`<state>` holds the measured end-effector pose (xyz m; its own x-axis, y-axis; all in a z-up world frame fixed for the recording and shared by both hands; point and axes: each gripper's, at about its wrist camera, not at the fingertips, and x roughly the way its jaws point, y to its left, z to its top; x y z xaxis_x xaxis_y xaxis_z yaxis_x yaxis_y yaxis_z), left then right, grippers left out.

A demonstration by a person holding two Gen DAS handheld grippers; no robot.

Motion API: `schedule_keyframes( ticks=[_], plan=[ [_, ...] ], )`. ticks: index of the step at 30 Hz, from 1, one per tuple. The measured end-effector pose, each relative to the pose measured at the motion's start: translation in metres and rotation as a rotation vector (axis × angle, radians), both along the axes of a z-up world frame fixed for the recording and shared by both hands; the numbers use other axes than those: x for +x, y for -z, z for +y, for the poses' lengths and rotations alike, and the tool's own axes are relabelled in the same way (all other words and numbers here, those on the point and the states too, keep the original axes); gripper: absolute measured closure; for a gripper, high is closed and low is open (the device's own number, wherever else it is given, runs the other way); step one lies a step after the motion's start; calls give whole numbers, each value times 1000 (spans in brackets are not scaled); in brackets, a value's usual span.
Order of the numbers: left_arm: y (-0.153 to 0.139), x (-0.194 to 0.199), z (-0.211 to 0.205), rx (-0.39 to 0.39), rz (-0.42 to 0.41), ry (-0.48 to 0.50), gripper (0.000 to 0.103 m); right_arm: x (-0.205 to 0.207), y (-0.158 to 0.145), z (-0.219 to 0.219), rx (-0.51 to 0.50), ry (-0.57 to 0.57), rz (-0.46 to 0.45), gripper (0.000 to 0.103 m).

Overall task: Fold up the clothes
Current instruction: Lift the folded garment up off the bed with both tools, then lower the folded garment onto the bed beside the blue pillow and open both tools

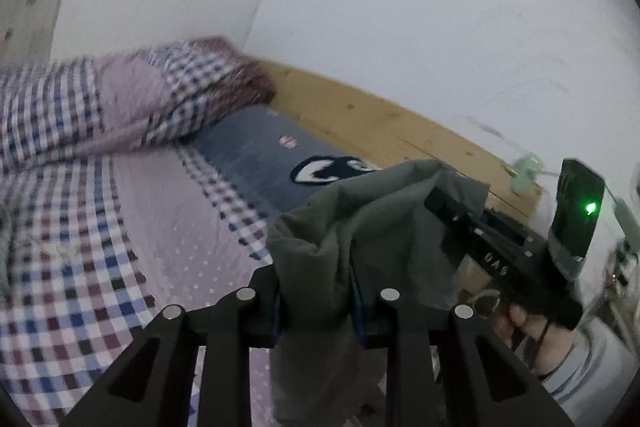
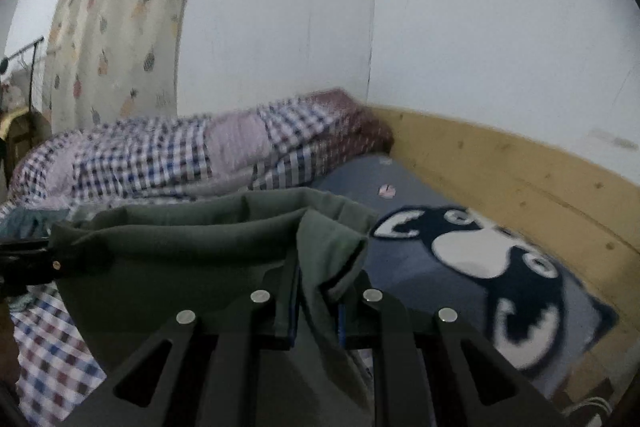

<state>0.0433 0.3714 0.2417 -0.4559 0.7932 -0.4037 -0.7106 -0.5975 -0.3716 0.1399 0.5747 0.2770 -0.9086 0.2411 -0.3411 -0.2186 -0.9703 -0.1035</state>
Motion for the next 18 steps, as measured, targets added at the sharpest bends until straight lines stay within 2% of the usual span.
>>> schedule_keyframes(
  ticks=[6,9,12,18],
  plan=[
    [39,-92,22,21,-126,-60,78,-92,36,31,-43,-10,-87,90],
    [55,-133,32,19,-142,-89,78,-138,50,46,-79,-14,-126,90],
    [76,-171,41,9,-177,-117,79,-180,77,56,-86,-4,-173,90],
    [144,-230,57,-88,-277,-172,78,-243,142,62,-47,3,-313,89]
  ],
)
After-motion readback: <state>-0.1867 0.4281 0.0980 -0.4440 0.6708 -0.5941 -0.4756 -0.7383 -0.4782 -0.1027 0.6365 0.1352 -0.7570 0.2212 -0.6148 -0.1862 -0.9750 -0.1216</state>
